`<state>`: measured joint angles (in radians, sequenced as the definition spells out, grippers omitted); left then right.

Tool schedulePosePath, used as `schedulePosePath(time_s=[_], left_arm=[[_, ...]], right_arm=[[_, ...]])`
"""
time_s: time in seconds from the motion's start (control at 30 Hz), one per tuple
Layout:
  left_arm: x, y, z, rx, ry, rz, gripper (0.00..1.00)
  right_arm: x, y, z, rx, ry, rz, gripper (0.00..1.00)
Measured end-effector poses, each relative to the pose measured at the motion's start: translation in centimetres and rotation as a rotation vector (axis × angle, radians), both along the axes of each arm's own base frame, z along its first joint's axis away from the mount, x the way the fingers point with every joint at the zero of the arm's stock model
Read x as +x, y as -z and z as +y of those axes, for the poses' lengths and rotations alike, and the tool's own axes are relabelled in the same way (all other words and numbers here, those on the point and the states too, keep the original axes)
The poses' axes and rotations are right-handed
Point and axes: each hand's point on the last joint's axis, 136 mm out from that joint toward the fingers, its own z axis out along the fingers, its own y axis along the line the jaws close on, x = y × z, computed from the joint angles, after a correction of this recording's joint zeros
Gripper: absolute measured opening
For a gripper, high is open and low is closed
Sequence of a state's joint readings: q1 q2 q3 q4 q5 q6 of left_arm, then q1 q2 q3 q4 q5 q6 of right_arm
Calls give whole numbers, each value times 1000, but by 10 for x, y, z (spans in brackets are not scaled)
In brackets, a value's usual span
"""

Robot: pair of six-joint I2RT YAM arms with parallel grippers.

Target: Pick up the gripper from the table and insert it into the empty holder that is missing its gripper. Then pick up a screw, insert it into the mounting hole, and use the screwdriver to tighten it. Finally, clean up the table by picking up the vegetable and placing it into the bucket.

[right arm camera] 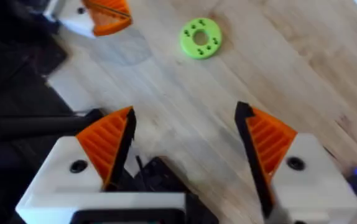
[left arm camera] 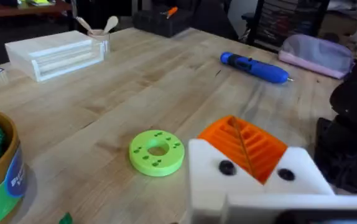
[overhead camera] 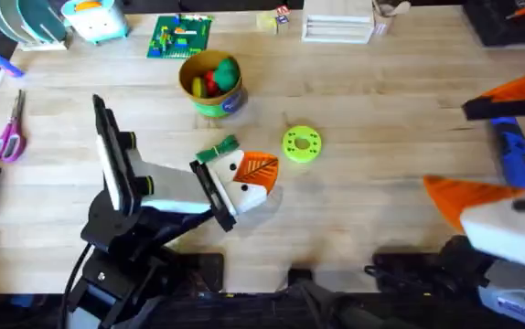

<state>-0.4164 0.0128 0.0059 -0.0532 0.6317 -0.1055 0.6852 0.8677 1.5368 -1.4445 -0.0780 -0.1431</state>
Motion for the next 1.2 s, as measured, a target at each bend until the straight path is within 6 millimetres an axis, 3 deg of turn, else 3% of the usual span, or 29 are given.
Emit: schedulePosePath(time_s=[0.33, 0.73, 0.9, 1.2], left_arm=[[0, 0, 0, 0, 0, 0, 16], [0, 0, 0, 0, 0, 0, 16], [0, 0, 0, 0, 0, 0, 16], [0, 0, 0, -4, 0, 6, 16]], right_arm=[[60, 11, -70, -177, 494, -21, 992], [133, 46, -198, -269, 1083, 143, 992], [147, 72, -232, -319, 1147, 241, 991], [168, 121, -265, -410, 1081, 393, 991]])
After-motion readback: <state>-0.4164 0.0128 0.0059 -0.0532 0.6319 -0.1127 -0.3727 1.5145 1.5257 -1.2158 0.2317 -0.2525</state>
